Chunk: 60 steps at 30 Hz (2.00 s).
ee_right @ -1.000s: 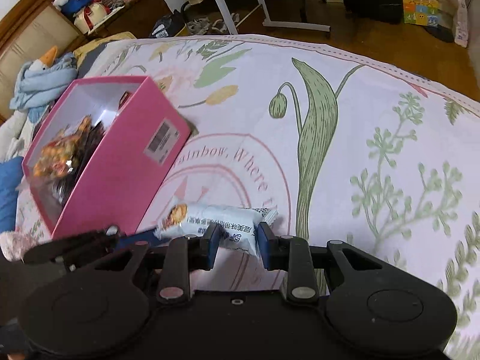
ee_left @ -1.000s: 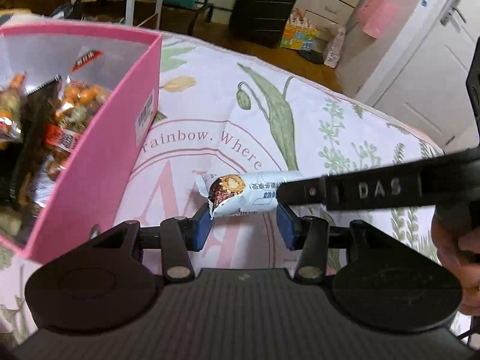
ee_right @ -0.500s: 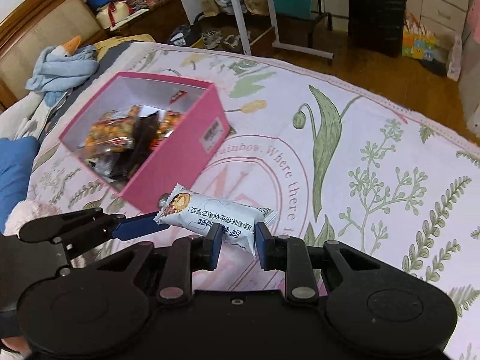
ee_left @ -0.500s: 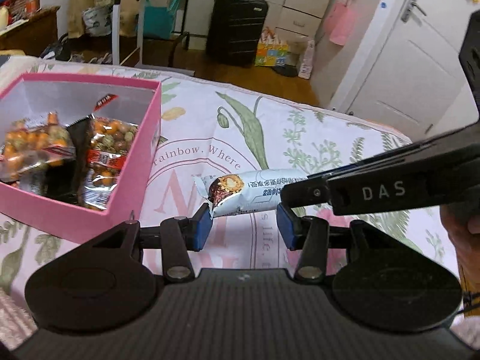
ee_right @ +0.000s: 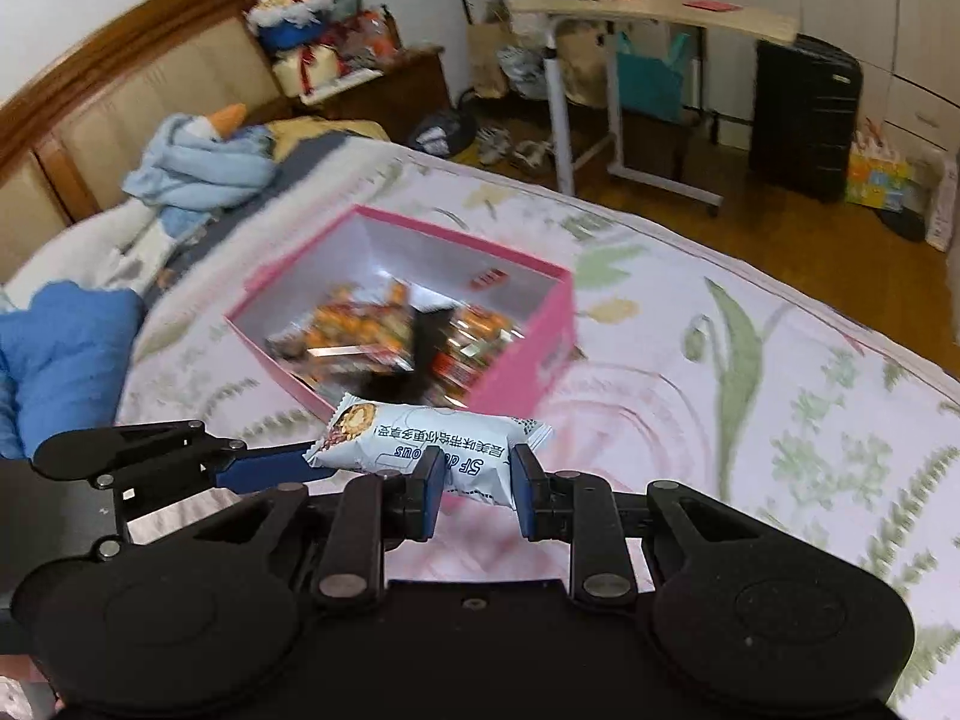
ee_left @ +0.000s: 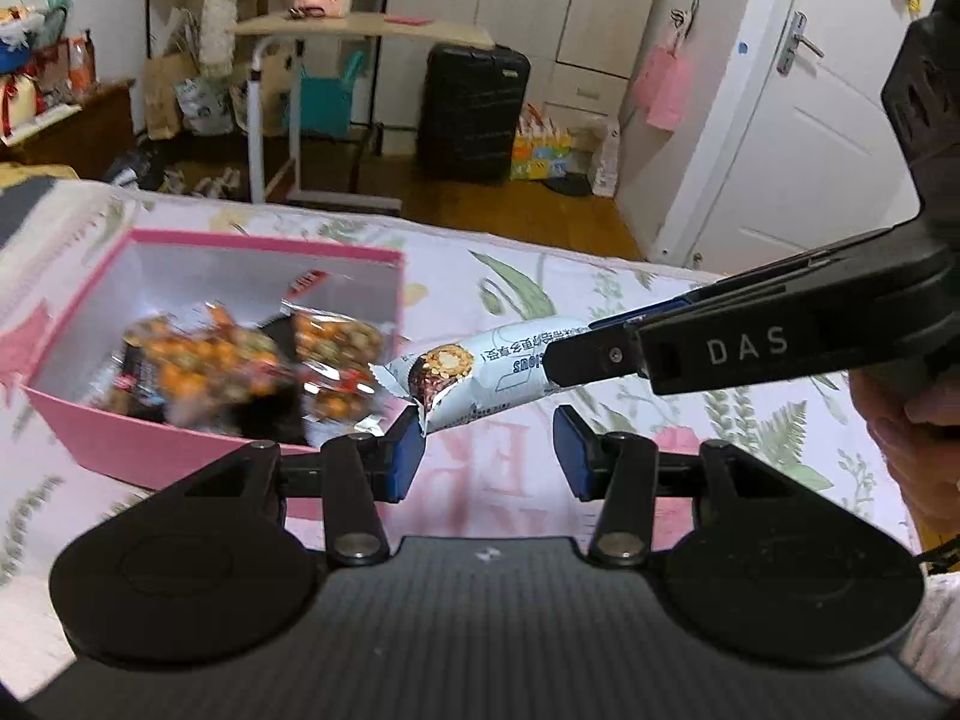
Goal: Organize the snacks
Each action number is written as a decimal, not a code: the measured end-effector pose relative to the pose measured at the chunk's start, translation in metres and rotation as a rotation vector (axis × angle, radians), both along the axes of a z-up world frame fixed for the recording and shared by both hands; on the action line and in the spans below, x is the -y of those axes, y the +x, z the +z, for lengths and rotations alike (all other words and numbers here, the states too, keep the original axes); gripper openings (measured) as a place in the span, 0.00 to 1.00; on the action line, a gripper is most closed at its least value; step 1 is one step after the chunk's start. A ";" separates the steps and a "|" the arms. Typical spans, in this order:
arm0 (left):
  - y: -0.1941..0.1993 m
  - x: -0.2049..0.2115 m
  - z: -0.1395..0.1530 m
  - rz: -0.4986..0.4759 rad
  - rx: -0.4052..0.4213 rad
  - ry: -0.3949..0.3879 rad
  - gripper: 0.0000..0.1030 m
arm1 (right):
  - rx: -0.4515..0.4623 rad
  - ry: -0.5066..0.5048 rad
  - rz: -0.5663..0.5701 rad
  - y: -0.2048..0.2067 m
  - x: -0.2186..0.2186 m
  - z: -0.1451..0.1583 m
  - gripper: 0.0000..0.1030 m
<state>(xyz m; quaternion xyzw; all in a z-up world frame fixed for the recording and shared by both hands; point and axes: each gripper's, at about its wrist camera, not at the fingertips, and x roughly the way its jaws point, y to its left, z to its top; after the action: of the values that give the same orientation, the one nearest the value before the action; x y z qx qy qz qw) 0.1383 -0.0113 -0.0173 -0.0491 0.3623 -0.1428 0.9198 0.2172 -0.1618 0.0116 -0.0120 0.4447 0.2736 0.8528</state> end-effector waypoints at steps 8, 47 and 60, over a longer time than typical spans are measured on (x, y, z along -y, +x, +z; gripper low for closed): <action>0.031 -0.050 -0.019 0.029 -0.050 0.060 0.44 | -0.041 -0.018 0.071 0.044 -0.062 -0.023 0.28; -0.010 -0.058 -0.001 -0.035 -0.069 0.031 0.54 | 0.152 0.083 -0.215 -0.074 0.001 -0.007 0.36; -0.047 -0.040 0.013 -0.125 -0.025 0.074 0.56 | 0.250 0.002 -0.414 -0.137 0.019 0.001 0.37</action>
<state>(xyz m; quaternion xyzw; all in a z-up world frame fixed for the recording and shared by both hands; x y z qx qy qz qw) 0.0914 0.0288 -0.0039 0.0060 0.3814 -0.1858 0.9055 0.0802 -0.1804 0.0123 0.0466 0.3285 0.0899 0.9391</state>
